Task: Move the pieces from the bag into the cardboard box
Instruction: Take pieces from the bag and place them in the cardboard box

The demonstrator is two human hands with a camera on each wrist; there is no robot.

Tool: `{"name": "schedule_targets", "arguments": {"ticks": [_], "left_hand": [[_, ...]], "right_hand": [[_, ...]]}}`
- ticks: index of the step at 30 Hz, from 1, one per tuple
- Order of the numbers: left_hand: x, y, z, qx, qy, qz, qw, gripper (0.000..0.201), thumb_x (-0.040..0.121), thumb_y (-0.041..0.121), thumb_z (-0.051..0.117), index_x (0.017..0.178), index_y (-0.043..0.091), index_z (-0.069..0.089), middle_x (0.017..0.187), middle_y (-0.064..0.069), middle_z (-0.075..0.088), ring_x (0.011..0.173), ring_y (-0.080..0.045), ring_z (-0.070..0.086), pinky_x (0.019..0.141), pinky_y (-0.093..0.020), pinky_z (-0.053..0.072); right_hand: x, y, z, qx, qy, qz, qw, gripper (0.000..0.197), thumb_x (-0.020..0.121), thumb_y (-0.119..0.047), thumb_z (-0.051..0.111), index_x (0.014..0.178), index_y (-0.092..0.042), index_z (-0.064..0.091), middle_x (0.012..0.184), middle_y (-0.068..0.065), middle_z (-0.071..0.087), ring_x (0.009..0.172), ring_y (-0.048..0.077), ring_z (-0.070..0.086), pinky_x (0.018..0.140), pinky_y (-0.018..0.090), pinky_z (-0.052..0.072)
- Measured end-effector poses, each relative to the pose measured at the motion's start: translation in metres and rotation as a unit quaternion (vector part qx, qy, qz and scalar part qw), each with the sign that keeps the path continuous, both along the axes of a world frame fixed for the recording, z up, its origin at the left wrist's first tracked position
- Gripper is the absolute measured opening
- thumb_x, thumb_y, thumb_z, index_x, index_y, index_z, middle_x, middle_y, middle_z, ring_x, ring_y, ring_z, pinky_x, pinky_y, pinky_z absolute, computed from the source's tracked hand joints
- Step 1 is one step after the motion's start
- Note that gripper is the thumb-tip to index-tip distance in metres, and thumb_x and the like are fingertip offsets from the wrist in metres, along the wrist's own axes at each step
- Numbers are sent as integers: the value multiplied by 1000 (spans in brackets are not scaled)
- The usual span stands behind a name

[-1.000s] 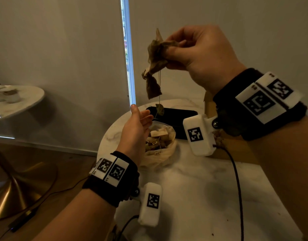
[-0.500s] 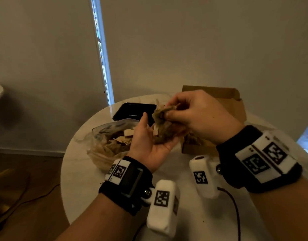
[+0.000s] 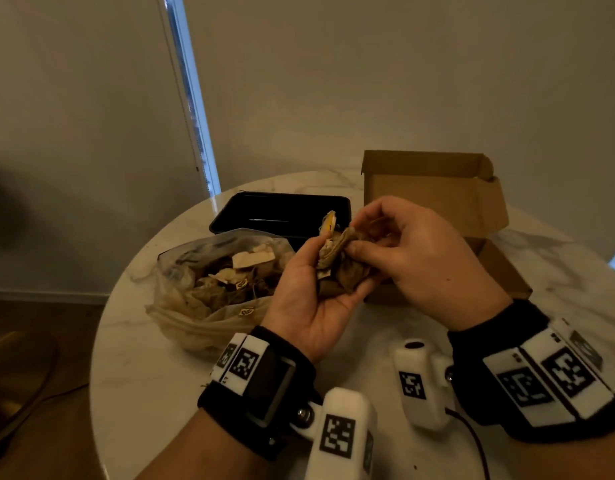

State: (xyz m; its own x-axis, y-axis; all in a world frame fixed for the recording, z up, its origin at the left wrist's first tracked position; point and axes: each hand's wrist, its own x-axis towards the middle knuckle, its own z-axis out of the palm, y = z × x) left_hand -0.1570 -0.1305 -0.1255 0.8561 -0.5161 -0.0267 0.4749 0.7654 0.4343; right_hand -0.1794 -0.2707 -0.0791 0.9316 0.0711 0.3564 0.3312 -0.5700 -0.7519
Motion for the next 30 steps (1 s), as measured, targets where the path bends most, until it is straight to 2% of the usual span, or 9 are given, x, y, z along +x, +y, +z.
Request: {"name": "schedule_targets", "arguments": {"ticks": [3, 5, 7, 11, 14, 17, 20, 26, 30], "left_hand": [[-1, 0, 0, 3, -1, 6, 1000, 49, 100, 34, 49, 115, -8, 70, 124, -28, 68, 112, -33, 70, 95, -47, 55], [-2, 0, 1, 11, 0, 9, 1000, 57, 103, 43, 48, 112, -8, 71, 123, -27, 68, 112, -33, 70, 97, -46, 55], [-4, 0, 2, 20, -1, 10, 1000, 57, 102, 44, 50, 115, -8, 70, 124, -27, 68, 113, -32, 70, 98, -44, 54], [-6, -3, 4, 39, 7, 29, 999, 39, 102, 27, 56, 124, -4, 65, 122, -26, 70, 111, -30, 71, 94, -39, 58], [-3, -5, 3, 52, 25, 52, 997, 40, 100, 21, 59, 133, -2, 60, 125, -25, 68, 114, -30, 70, 91, -38, 59], [-3, -5, 3, 50, 45, 64, 996, 37, 95, 15, 62, 126, -5, 62, 121, -25, 70, 104, -28, 72, 83, -36, 62], [-2, -3, 3, 53, 53, 71, 995, 48, 82, 13, 68, 126, -6, 62, 119, -26, 70, 106, -29, 72, 82, -35, 62], [-6, -4, 7, 75, 37, 36, 996, 44, 91, 15, 68, 132, 0, 63, 125, -22, 69, 115, -28, 69, 78, -32, 63], [-4, -4, 2, 86, 17, 60, 994, 48, 91, 10, 66, 138, 1, 58, 132, -19, 66, 122, -28, 65, 77, -27, 63]], "right_hand": [[-3, -3, -4, 4, -24, -4, 1000, 8, 91, -22, 74, 92, -30, 72, 86, -10, 74, 82, 6, 71, 76, 36, 62], [-4, -2, -4, 4, -34, -8, 999, 7, 92, -22, 72, 91, -29, 74, 85, -11, 74, 83, 5, 71, 77, 36, 62], [-3, 0, -5, -3, -44, -17, 999, 7, 92, -23, 73, 90, -29, 76, 85, -11, 74, 83, 4, 70, 76, 36, 62], [0, 0, -8, -26, -41, -28, 998, 11, 88, -28, 77, 98, -30, 74, 92, -10, 71, 85, 6, 69, 77, 36, 61], [0, -3, -6, 4, -23, -22, 999, 23, 88, -22, 78, 108, -28, 69, 93, -9, 70, 80, 5, 69, 74, 26, 60], [0, -6, -3, 48, -48, -33, 997, 27, 88, -19, 78, 111, -27, 66, 94, -7, 71, 79, 4, 69, 72, 19, 57], [2, -8, -2, 91, -70, -50, 992, 29, 88, -17, 77, 112, -27, 65, 95, -6, 72, 85, 4, 70, 77, 23, 58], [1, -9, -1, 116, -71, -47, 990, 29, 91, -17, 75, 116, -25, 63, 97, -7, 76, 91, -1, 71, 78, 15, 57], [4, -10, -5, 96, -37, -43, 994, 25, 89, -21, 77, 112, -22, 69, 95, -3, 75, 91, 7, 72, 79, 26, 60]]}}
